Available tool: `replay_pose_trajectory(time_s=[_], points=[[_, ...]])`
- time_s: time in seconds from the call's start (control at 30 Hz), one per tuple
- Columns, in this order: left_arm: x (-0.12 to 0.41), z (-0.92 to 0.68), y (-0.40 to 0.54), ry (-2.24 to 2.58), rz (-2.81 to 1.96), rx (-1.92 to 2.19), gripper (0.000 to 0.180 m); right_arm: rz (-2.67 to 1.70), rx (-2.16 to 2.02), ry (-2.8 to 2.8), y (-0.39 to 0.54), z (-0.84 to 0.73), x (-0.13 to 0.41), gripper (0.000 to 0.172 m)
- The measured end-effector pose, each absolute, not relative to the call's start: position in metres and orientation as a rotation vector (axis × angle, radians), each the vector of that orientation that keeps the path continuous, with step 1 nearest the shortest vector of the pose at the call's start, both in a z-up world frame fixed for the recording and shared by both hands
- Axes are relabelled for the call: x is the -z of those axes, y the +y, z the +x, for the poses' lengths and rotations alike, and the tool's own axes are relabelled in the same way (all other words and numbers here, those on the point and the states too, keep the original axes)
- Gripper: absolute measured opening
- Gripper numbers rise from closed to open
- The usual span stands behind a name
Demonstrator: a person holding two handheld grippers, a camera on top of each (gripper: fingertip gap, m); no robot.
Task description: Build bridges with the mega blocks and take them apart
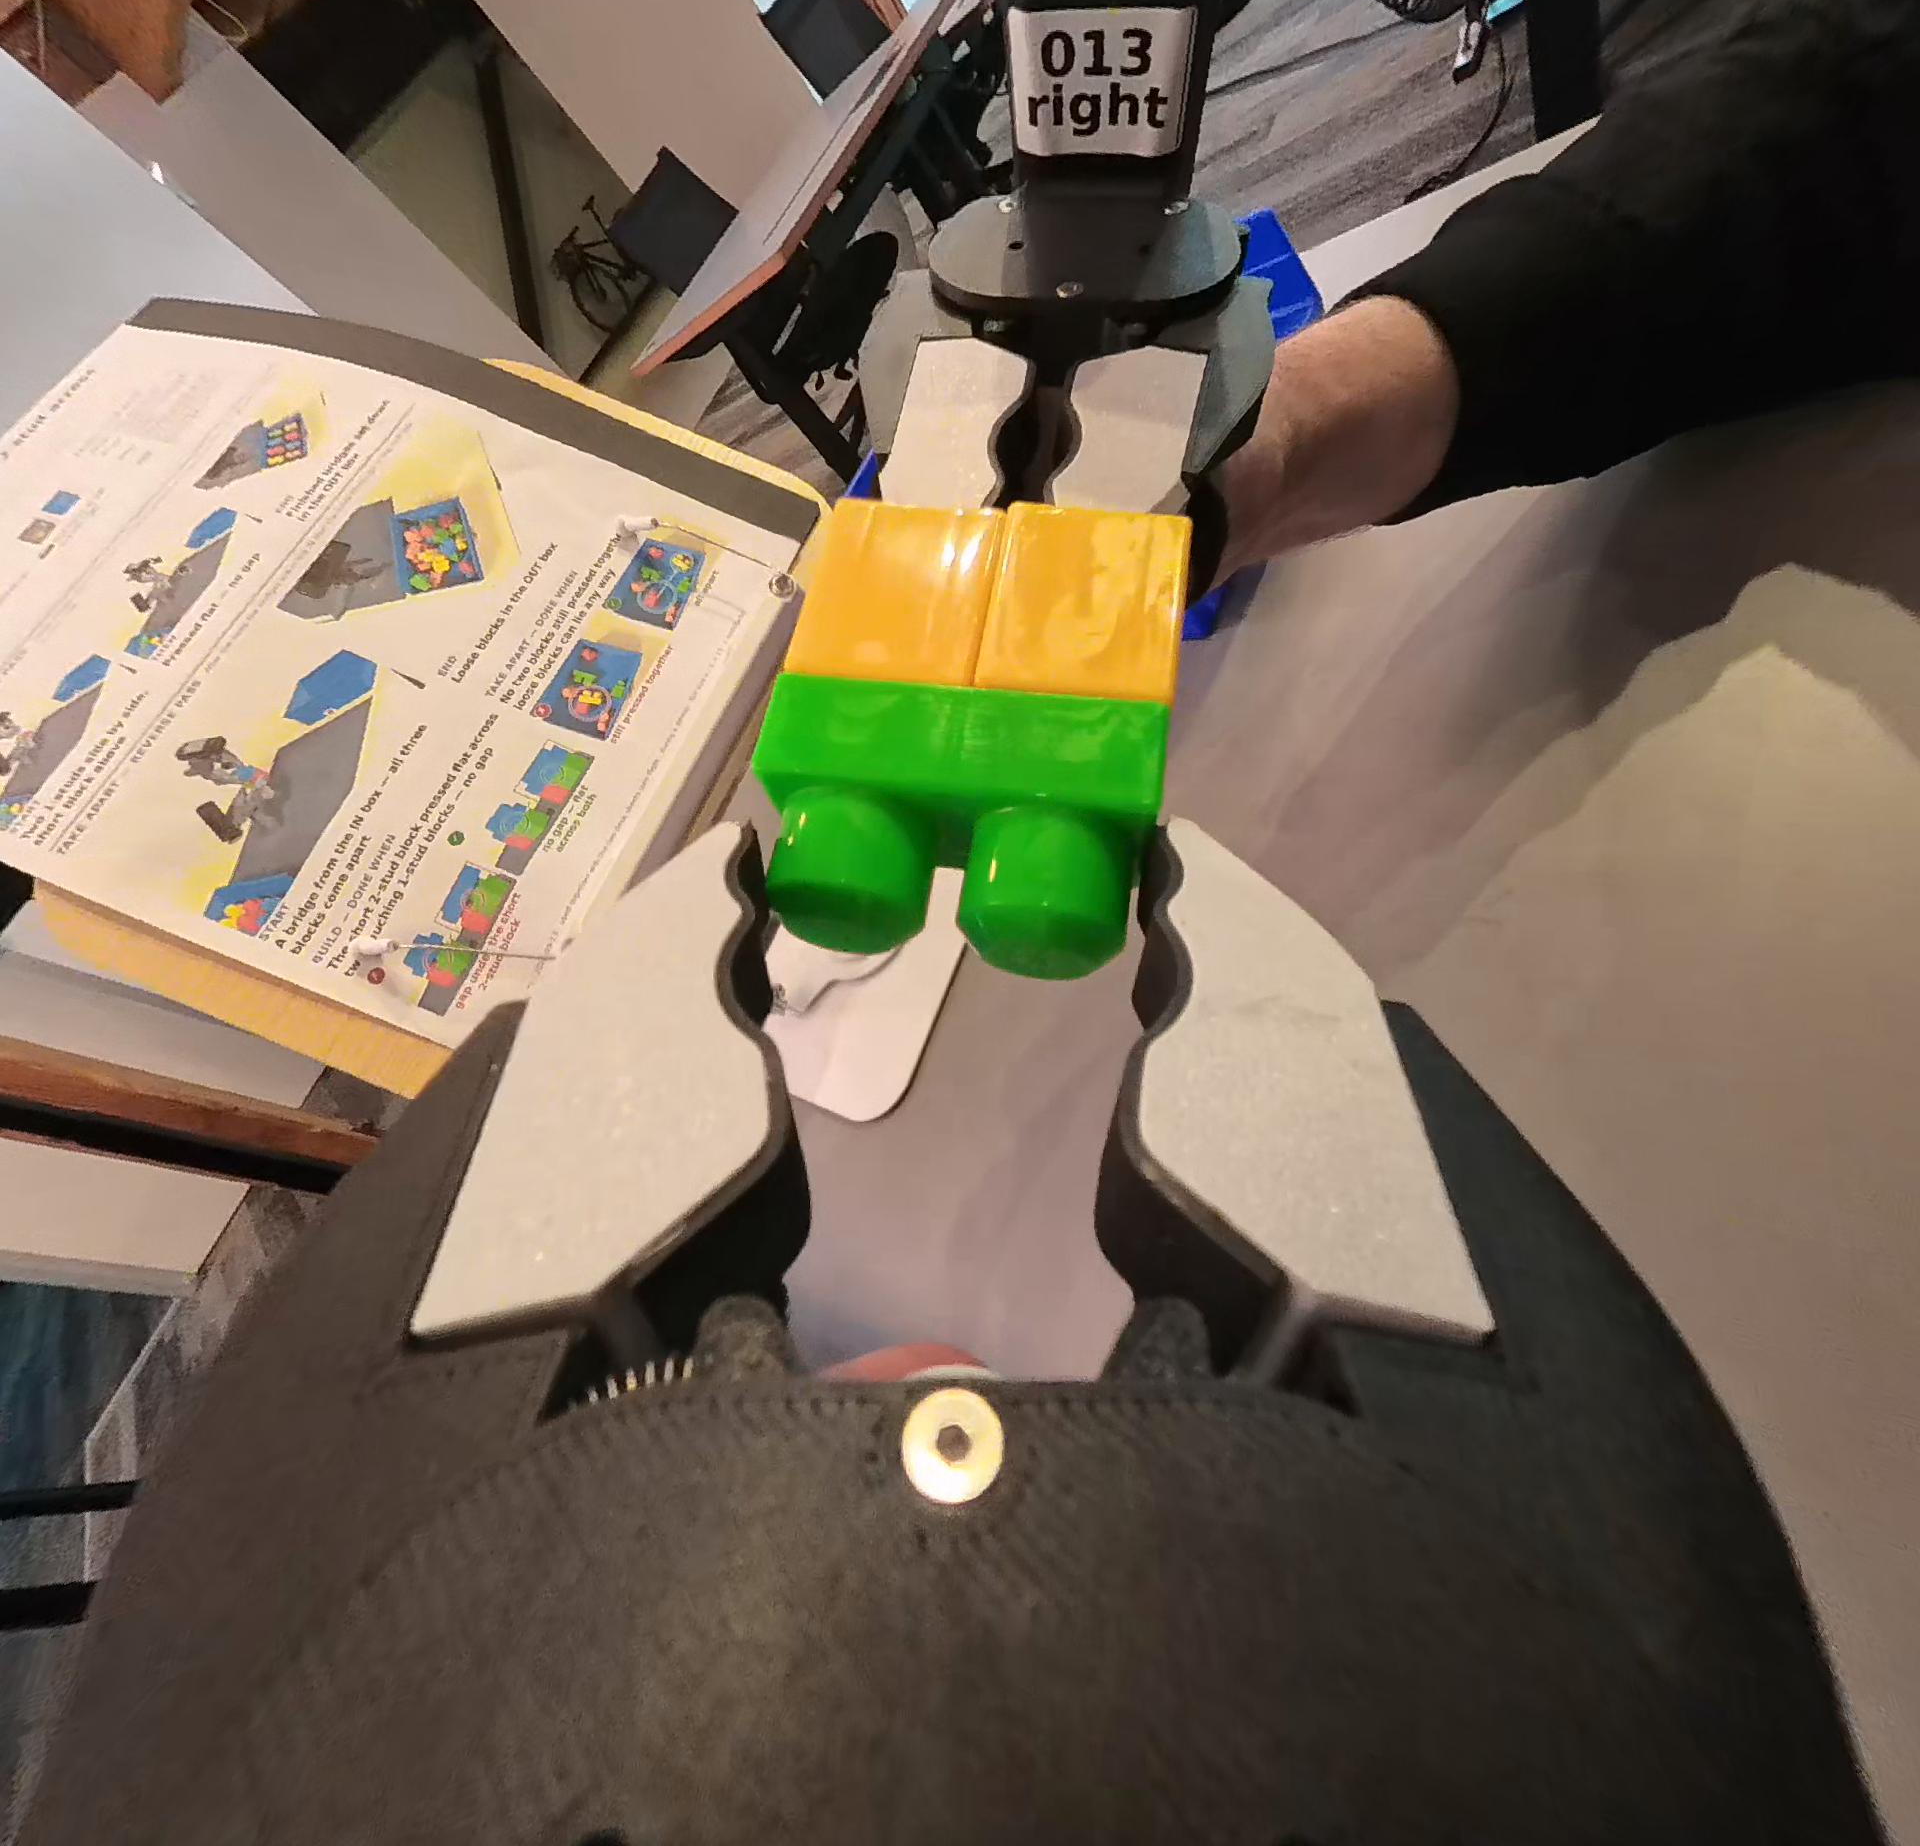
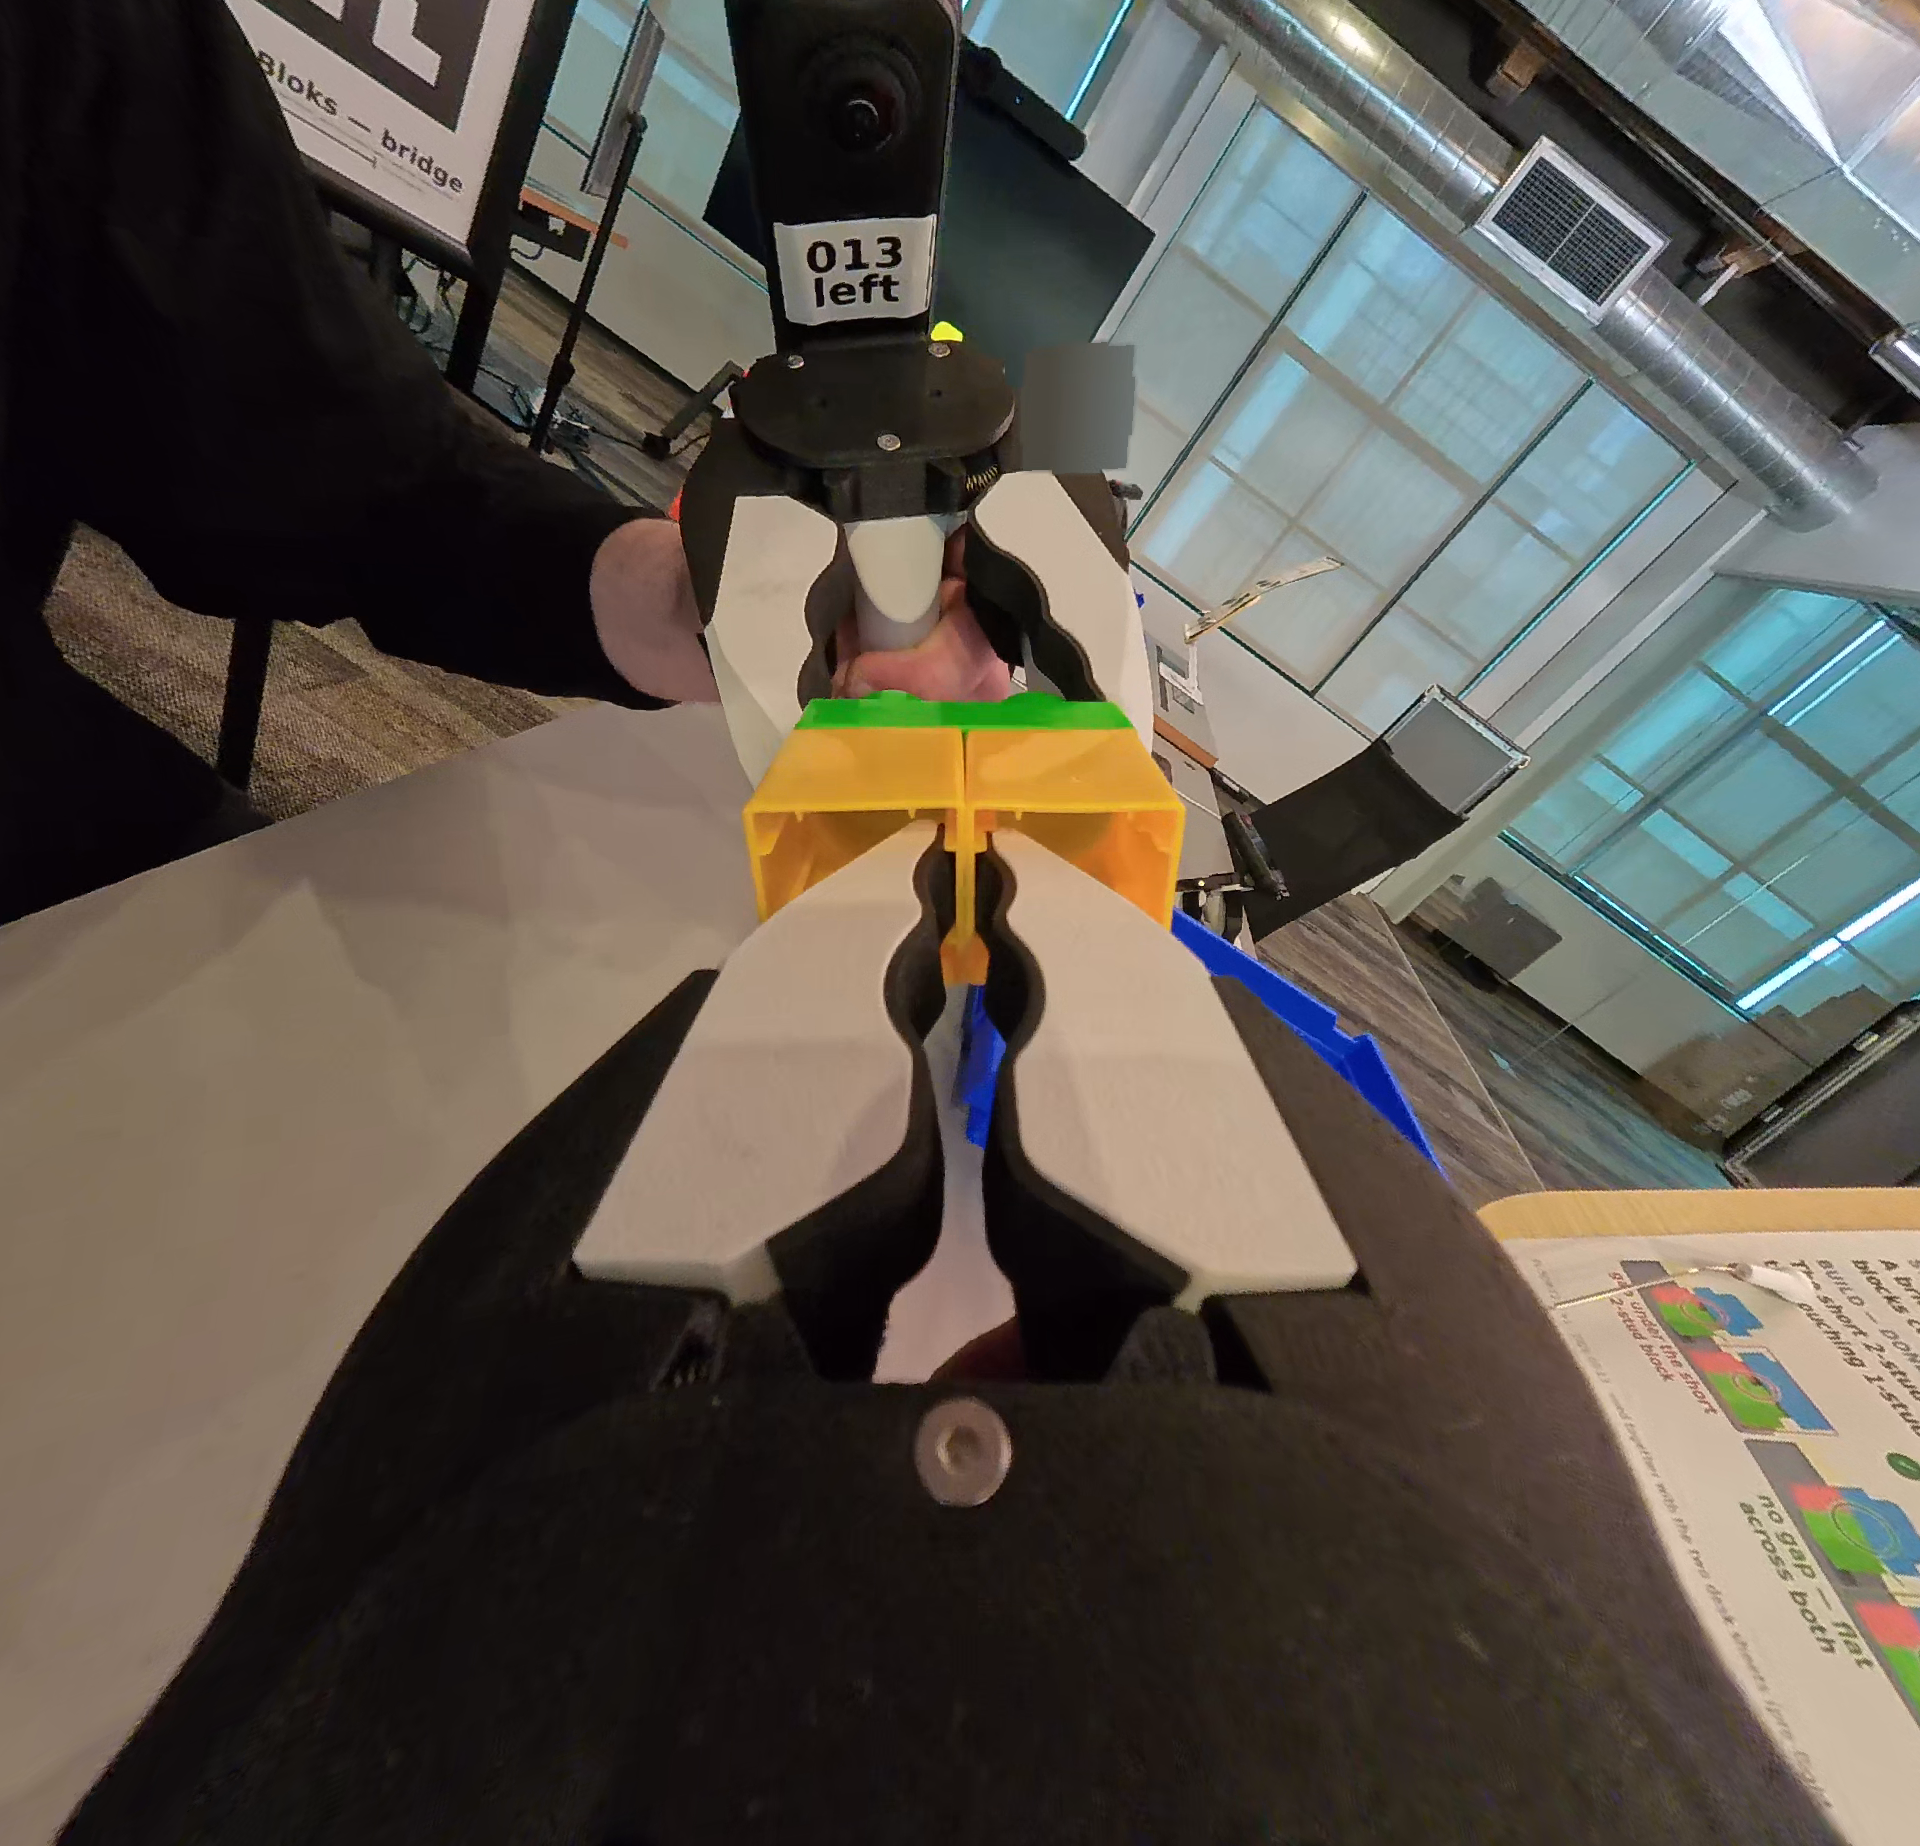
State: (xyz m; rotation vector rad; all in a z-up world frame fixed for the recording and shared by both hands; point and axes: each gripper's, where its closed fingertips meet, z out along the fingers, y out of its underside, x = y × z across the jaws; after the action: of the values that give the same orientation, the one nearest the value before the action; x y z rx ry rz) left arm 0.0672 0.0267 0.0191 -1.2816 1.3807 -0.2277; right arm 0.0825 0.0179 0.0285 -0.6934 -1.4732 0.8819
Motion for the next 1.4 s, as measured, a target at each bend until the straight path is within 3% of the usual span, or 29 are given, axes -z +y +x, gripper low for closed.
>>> replay_pose_trajectory(time_s=[0.33,0.43,0.57,0.73,0.83,0.87,0.97,1.07,1.23,1.4], points=[[-0.024,0.062,0.032,1.304,-1.323,0.354,0.069,-0.714,-0.82,-1.448,0.024,0.084,-0.034,0.003],[-0.033,0.05,0.036,1.134,-1.379,0.638,0.085,-0.715,-0.728,-1.42,0.032,0.086,-0.039,0.003],[-0.029,0.059,0.028,0.943,-1.392,1.173,0.084,-0.681,-0.552,-1.404,0.034,0.083,-0.04,0.003],[-0.027,0.08,0.015,0.803,-1.267,1.691,0.073,-0.605,-0.334,-1.425,0.027,0.072,-0.031,0.003],[-0.025,0.081,0.016,0.714,-1.196,1.831,0.042,-0.586,-0.343,-1.436,0.021,0.065,-0.024,0.003],[-0.024,0.079,0.019,0.686,-1.183,1.861,0.041,-0.593,-0.334,-1.435,0.022,0.064,-0.022,0.003],[-0.016,0.079,0.023,0.686,-1.214,1.779,0.039,-0.619,-0.336,-1.471,0.027,0.063,-0.015,0.005],[-0.018,0.069,0.029,0.702,-1.246,1.675,0.038,-0.599,-0.332,-1.556,0.025,0.068,-0.011,0.018],[-0.009,0.056,0.044,0.864,-1.42,1.341,0.038,-0.692,-0.517,-1.594,0.033,0.091,-0.023,0.012],[0.012,0.062,0.047,1.136,-1.6,0.965,0.039,-0.999,-0.773,-1.511,0.055,0.087,-0.025,0.054]])
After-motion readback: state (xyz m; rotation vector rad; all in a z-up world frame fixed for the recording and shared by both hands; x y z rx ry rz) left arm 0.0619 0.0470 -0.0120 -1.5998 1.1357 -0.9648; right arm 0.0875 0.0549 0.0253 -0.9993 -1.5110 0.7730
